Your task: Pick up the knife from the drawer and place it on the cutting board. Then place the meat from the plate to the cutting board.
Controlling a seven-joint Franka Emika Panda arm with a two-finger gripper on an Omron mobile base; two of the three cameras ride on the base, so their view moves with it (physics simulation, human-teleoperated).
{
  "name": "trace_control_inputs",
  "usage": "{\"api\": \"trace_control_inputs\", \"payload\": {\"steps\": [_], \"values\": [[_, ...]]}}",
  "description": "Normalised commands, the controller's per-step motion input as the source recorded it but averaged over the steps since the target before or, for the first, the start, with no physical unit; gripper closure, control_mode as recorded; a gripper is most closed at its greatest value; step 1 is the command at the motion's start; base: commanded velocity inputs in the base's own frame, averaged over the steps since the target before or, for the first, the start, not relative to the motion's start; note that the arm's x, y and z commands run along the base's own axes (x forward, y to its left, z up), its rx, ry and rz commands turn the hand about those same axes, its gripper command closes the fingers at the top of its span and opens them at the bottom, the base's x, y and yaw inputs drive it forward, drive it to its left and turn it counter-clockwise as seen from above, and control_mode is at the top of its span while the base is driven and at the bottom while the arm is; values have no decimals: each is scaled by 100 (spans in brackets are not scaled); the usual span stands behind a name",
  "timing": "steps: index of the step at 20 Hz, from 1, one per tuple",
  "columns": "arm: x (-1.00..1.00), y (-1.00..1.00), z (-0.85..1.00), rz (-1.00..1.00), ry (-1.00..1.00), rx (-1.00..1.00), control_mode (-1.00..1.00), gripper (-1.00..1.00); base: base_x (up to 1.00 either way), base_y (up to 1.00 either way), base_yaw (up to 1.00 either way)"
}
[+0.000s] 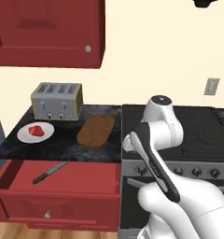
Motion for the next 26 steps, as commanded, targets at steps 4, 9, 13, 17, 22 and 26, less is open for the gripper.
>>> {"api": "trace_control_inputs", "payload": {"steps": [4,9,13,17,22,26], "values": [[0,0,0,0,0,0,100,-100,0,0,24],[0,0,0,0,0,0,100,-100,1,0,36],[0,0,0,0,0,0,100,-100,17,10,39],[0,0,0,0,0,0,100,-100,63,-24,31],[0,0,0,0,0,0,100,-100,47,-60,35],[0,0,0,0,0,0,100,-100,3,3,31]]}}
